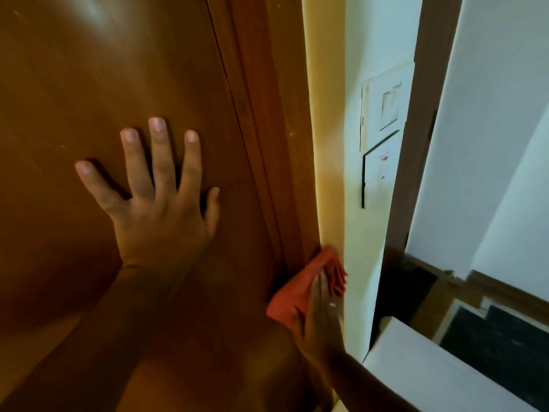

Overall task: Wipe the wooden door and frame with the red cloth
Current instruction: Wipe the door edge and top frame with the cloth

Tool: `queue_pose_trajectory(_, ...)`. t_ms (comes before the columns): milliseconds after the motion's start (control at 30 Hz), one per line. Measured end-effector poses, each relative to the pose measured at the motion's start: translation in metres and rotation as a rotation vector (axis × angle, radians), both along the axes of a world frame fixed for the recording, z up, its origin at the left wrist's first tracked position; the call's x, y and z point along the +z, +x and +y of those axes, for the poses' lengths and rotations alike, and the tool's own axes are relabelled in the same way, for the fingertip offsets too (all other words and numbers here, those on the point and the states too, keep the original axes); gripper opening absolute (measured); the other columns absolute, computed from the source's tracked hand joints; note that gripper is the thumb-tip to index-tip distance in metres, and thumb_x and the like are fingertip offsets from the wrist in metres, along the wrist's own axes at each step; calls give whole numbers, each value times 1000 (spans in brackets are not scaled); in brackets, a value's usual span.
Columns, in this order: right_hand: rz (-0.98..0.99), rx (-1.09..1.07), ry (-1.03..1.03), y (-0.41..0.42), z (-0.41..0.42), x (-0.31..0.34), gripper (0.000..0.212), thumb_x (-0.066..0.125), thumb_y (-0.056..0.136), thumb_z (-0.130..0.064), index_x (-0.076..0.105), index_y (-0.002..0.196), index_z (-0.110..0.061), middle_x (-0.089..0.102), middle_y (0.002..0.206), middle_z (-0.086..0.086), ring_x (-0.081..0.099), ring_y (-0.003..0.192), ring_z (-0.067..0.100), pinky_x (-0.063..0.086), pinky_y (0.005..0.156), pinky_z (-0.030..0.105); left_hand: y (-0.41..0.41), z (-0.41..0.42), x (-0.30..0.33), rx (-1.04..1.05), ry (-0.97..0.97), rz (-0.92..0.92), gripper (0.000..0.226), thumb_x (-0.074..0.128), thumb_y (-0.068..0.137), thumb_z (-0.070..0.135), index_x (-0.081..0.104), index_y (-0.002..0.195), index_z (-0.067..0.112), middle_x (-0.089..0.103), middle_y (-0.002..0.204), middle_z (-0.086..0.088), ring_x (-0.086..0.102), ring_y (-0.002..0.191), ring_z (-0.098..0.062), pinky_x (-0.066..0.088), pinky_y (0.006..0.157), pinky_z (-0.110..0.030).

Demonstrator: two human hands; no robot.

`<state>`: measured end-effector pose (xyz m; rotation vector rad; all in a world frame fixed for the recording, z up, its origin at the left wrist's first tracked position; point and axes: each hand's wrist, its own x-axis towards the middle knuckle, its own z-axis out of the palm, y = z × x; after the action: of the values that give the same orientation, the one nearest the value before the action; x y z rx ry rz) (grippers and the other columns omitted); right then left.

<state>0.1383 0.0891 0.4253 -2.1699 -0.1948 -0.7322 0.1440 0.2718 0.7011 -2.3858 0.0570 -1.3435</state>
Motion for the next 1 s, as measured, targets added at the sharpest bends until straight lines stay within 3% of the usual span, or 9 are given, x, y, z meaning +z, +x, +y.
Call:
queue_pose_trajectory(133,64,38,24,-15,-9,-46,79,46,94,-47,6,155,-16,34,152,22,40,134,38,47,100,48,1,0,0,-11,-15,-14,76,34,100,53,4,161,18,5,166,-23,6,150,-46,12,103,-84)
queue_pose_trajectory(333,58,32,160,-12,16,-30,82,40,94,-56,-2,156,-22,11,159,12,38,134,46,54,90,53,6,2,-3,-22,-31,-30,76,32,100,53,5,161,19,7,166,-22,12,149,-48,21,98,-86)
queue_pose_trajectory(433,-50,-9,159,-1,25,-7,81,41,94,-51,0,155,-17,5,162,9,23,143,42,43,101,60,8,4,-5,-23,-35,-33,76,32,99,54,3,161,20,7,166,-22,12,149,-48,23,97,-85)
queue_pose_trajectory(500,-126,-53,167,12,32,14,81,42,94,-49,2,155,-14,6,162,10,12,148,32,31,111,55,10,4,-5,-15,-32,-47,76,32,99,54,4,161,20,10,166,-22,14,149,-48,24,96,-85)
queue_pose_trajectory(567,-131,-102,172,22,37,30,81,42,93,-50,5,153,-11,12,159,16,7,147,27,23,110,52,11,4,-5,-6,-30,-63,76,33,99,55,7,161,19,13,165,-23,16,149,-48,25,96,-85)
queue_pose_trajectory(700,-186,-162,36,25,33,24,71,44,92,-44,20,143,-1,21,152,30,22,136,42,29,100,62,9,4,-5,0,-8,-79,76,35,99,55,11,161,18,17,164,-23,19,148,-48,23,99,-85)
queue_pose_trajectory(800,-217,-161,-54,24,28,20,70,43,93,-43,18,143,-2,21,151,30,27,136,50,32,100,62,6,3,-4,10,-4,-74,75,34,99,54,12,161,18,16,164,-23,16,148,-47,18,103,-84)
queue_pose_trajectory(900,-242,-200,-45,28,27,42,75,55,84,-40,24,141,-3,25,149,24,31,133,44,41,95,57,5,2,-2,21,7,-78,75,35,99,54,11,161,18,14,165,-23,9,148,-44,14,104,-82)
queue_pose_trajectory(1000,-398,-254,30,41,21,87,68,63,80,-39,36,132,-6,33,141,18,38,125,38,42,95,49,4,1,-2,17,10,-67,76,34,99,54,8,161,18,9,166,-22,2,148,-42,9,105,-80)
